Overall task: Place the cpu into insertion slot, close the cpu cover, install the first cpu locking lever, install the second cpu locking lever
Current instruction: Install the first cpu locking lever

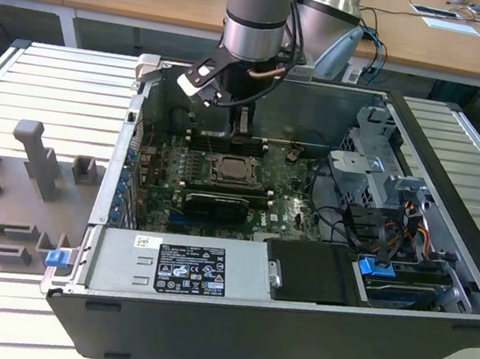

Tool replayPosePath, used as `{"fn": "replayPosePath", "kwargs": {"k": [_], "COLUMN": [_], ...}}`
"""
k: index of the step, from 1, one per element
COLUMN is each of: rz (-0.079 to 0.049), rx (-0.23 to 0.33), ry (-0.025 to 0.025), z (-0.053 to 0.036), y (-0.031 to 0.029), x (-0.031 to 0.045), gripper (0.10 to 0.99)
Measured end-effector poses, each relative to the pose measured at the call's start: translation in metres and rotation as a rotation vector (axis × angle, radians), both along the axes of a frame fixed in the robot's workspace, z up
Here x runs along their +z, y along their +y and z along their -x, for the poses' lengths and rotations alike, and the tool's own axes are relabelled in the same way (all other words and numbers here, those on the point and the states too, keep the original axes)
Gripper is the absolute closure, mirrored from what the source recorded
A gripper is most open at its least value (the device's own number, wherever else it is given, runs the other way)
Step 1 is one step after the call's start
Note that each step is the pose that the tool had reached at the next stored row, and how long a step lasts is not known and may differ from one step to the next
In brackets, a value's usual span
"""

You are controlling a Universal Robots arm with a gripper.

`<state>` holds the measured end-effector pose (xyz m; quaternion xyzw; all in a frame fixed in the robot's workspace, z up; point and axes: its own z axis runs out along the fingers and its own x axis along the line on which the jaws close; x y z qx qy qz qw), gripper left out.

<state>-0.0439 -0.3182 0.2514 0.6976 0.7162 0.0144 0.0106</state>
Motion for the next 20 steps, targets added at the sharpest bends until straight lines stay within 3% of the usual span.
{"fn": "replayPosePath", "kwargs": {"k": [20], "rz": [0.002], "rx": [0.0], "ry": [-0.0001], "z": [0.0], "y": [0.0], "x": [0.0174], "gripper": [0.98]}}
